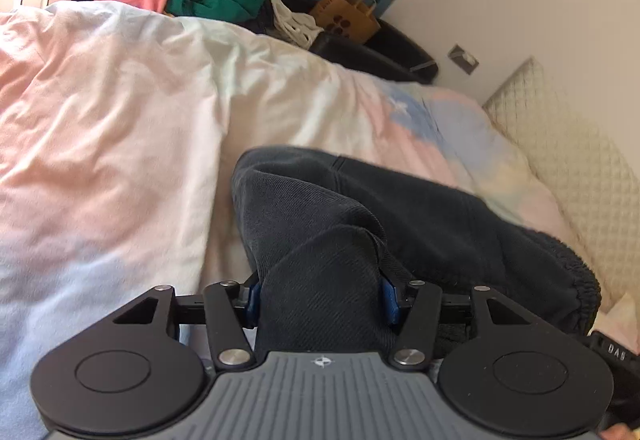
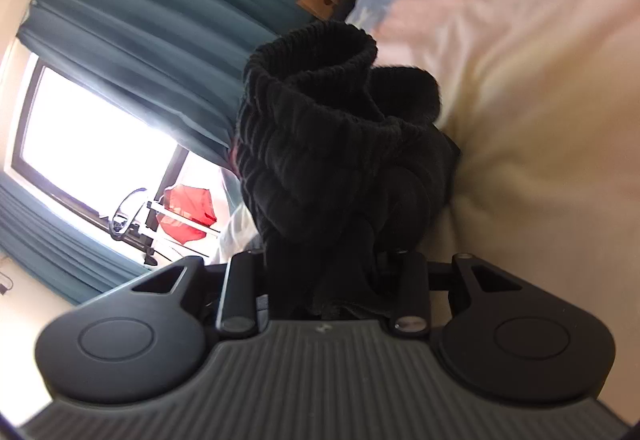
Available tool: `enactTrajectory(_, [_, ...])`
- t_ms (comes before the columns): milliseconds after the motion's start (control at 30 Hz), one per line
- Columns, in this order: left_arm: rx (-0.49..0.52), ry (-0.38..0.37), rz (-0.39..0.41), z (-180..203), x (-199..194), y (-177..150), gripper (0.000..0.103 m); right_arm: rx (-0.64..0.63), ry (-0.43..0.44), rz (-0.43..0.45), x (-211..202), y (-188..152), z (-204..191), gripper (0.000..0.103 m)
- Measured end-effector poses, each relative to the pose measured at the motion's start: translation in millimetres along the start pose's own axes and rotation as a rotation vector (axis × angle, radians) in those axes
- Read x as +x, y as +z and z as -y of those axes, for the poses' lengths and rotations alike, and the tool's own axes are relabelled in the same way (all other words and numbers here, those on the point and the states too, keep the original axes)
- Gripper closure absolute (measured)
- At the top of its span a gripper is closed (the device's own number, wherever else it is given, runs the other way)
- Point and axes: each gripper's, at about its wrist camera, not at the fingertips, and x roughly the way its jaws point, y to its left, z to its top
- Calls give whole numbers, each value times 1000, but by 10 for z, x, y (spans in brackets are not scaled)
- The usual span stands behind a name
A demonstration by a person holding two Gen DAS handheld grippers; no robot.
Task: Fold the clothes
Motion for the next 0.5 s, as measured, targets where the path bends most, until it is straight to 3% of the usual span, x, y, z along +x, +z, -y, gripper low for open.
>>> enactTrajectory(100, [78,30,4,-63,-15,-265,41,39,-30,-24,-14,-218,266,62])
enactTrajectory(200, [76,54,4,-65,8,-323,37,71,-33,-27,-7,-373,461,59])
enactTrajectory(300, [103,98,-6,44,-75,-278,36,65,-83,-44,-48,-341,318,56])
enactTrajectory(400, [123,133,-30,129,-269,-210,30,22,-207,-66,-153,-295,64,52])
enactTrajectory(500, [207,178,-24,310,-611,-226,22,-25,-310,-67,-357,-293,-175,52])
